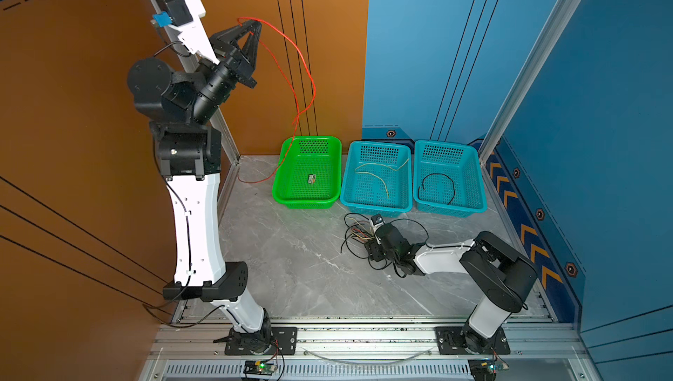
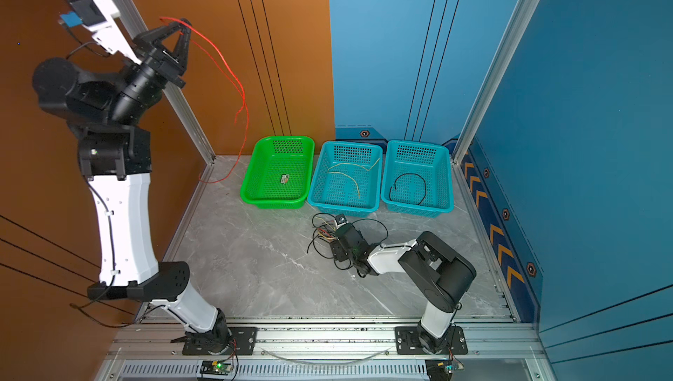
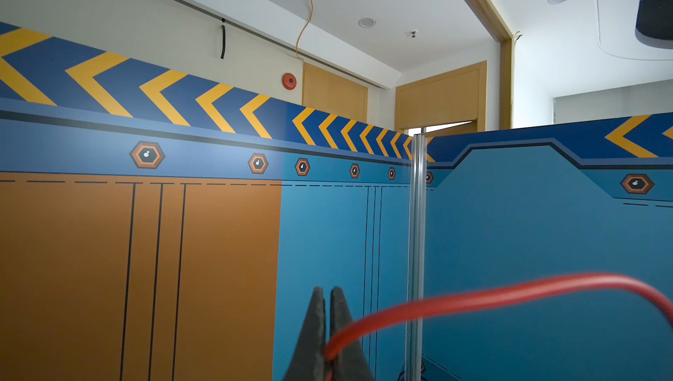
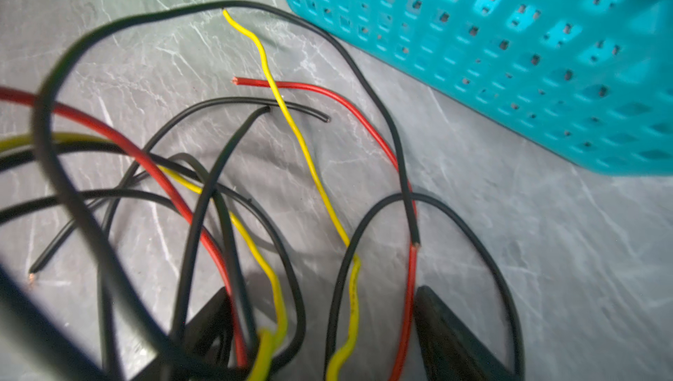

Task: Untangle and sort cables by color
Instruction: Place the cable into the container.

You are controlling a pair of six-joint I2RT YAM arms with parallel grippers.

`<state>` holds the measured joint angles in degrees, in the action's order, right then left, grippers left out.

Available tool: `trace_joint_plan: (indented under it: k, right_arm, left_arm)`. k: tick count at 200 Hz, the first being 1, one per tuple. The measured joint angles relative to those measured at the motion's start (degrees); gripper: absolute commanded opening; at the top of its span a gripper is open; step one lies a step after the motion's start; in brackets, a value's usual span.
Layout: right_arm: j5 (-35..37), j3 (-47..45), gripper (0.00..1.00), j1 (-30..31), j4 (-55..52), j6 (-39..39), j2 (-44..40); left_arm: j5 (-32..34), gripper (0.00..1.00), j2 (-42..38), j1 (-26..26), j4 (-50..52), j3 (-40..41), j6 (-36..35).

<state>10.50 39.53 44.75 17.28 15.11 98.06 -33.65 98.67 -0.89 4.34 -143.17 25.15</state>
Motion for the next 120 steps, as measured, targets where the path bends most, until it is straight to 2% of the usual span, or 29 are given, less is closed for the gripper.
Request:
trace_joint_plan:
  k: [57,80,120]
  right_arm:
    - [-0.37,-0.04,0.75,-0.2,-1.99,0.0,-2.08]
    - [-0.39,-0.07,0.75,-0.2,-2.36,0.0,-2.45]
    - [-1.25,-0.09,0.75,-0.39,-2.86,0.24,-2.45]
  left_arm:
    - [1.31,0.0,17.27,-0.57,-2.45,-5.55,0.85]
    - [2.49,0.0,21.38,-0.74,-2.47,-5.79,0.76]
    - [3.65,0.0,21.88,-0.83,-6.51,2.78,-1.55]
